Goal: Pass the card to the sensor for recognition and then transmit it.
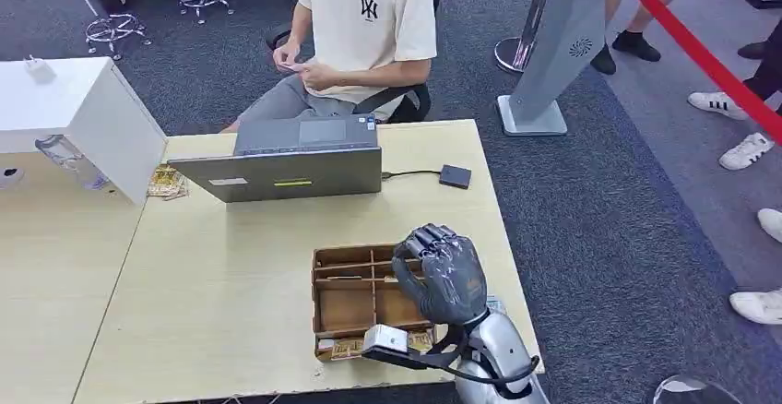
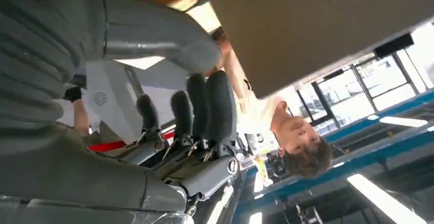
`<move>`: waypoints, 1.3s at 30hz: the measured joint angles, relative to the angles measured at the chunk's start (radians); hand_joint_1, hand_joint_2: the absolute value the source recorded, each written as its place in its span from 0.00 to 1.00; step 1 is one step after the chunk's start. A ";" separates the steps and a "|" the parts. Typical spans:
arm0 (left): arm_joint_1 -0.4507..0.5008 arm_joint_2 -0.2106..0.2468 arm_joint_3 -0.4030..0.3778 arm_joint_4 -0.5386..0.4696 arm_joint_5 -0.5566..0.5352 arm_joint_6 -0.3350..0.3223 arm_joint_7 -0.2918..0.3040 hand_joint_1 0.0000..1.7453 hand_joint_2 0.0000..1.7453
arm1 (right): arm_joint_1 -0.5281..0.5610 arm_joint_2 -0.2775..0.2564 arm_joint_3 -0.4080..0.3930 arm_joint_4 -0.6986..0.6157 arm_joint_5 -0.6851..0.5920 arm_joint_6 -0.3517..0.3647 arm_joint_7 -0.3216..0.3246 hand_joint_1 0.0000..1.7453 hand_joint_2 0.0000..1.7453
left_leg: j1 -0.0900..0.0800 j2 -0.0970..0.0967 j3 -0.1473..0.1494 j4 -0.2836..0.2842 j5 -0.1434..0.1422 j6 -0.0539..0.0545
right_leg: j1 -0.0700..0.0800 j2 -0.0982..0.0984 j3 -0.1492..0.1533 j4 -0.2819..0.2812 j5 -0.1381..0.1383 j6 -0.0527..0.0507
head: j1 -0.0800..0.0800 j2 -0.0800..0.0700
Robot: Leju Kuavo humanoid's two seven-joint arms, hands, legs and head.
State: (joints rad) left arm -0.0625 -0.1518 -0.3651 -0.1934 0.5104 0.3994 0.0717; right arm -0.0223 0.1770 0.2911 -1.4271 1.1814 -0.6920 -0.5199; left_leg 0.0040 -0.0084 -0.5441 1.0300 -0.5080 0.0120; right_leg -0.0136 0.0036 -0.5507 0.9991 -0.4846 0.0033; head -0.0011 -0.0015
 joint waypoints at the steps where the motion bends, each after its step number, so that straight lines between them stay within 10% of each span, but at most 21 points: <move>1: 0.000 0.000 0.000 0.000 0.002 0.001 0.000 0.00 0.00 | 0.007 -0.004 -0.003 0.000 0.005 0.000 0.004 0.53 1.00 | 0.000 0.000 0.000 0.000 0.000 0.000 | 0.000 0.000 0.000 0.000 0.000 0.000 | 0.000 0.000; 39: 0.001 0.002 0.014 0.000 0.005 0.009 -0.008 0.00 0.00 | 0.012 -0.036 0.066 0.055 -0.040 0.000 0.049 0.42 1.00 | 0.000 0.000 0.000 0.000 0.000 0.000 | 0.000 0.000 0.000 0.000 0.000 0.000 | 0.000 0.000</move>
State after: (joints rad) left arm -0.0618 -0.1503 -0.3506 -0.1934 0.5150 0.4086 0.0637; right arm -0.0106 0.1411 0.3571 -1.3718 1.1417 -0.6924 -0.4707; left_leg 0.0041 -0.0083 -0.5445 1.0300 -0.5081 0.0117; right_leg -0.0136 0.0037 -0.5508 0.9992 -0.4846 0.0033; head -0.0011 -0.0015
